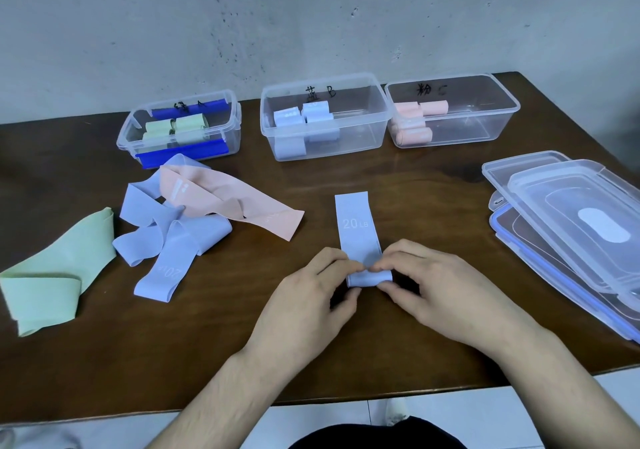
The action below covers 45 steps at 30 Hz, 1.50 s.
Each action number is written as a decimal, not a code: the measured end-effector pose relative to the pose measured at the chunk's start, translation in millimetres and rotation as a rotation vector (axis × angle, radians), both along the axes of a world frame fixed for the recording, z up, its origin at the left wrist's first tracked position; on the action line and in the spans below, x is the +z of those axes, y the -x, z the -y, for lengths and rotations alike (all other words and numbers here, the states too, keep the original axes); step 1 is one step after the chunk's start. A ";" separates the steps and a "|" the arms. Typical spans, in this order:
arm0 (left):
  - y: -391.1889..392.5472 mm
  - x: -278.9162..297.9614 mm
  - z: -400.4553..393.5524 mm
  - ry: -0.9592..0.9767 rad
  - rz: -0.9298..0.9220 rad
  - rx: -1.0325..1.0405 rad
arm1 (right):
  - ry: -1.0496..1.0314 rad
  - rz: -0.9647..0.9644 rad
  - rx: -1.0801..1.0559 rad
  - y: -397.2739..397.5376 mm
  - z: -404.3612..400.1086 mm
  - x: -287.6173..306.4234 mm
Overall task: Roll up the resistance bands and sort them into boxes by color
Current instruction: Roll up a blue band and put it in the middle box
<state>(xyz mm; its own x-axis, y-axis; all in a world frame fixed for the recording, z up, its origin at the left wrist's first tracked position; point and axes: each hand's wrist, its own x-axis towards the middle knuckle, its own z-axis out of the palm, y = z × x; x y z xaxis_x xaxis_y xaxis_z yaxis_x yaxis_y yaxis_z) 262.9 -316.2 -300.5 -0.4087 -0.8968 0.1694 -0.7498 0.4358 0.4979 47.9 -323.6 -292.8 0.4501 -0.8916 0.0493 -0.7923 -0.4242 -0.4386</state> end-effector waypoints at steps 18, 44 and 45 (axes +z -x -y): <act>2.1 0.7 9.5 0.016 0.005 0.030 | 0.007 -0.006 -0.003 -0.5 13.2 -1.0; 3.2 -3.0 31.8 0.086 0.045 0.045 | 0.000 -0.073 -0.021 -5.3 31.3 3.2; 3.1 -3.0 33.6 0.096 0.036 0.046 | 0.003 -0.071 -0.025 -6.3 32.4 3.1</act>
